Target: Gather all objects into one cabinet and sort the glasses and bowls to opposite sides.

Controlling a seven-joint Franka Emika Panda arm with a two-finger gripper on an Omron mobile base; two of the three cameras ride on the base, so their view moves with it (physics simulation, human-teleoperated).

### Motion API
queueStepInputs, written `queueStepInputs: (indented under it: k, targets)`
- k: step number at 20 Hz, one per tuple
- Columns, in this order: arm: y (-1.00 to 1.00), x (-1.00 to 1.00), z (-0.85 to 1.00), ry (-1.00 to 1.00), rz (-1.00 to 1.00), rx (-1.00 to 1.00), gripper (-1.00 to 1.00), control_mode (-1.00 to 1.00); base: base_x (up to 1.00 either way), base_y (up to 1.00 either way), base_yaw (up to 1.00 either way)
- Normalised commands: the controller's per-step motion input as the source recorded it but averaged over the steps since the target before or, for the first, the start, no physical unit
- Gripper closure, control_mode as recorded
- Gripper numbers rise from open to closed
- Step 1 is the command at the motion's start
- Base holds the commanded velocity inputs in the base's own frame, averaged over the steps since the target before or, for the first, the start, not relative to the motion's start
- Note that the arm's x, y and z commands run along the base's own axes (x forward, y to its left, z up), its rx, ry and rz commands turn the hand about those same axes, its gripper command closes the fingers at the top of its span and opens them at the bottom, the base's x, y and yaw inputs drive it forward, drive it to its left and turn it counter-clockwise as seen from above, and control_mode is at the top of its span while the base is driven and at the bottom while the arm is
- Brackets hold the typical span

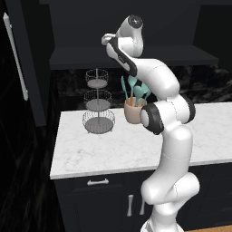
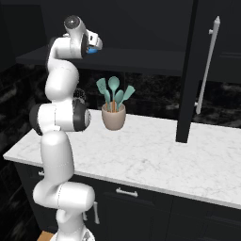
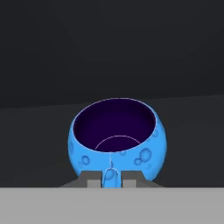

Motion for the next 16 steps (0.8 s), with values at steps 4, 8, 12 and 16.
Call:
queueStepInputs:
  k: [4,8,12,16]
  targets:
    - [0.0,0.0,0.0,0.0,0.0,0.0,1.0,-1.0,0.0,0.0,0.0]
    - [0.0,-0.17,0.0,0.0,0.0,0.0,1.0,-1.0,0.0,0.0,0.0]
    - [0.0,-0.4,0.0,0.0,0.0,0.0,1.0,-1.0,0.0,0.0,0.0]
    - [0.0,-0.48,-0.02,0.0,0.0,0.0,1.0,-1.0,0.0,0.0,0.0]
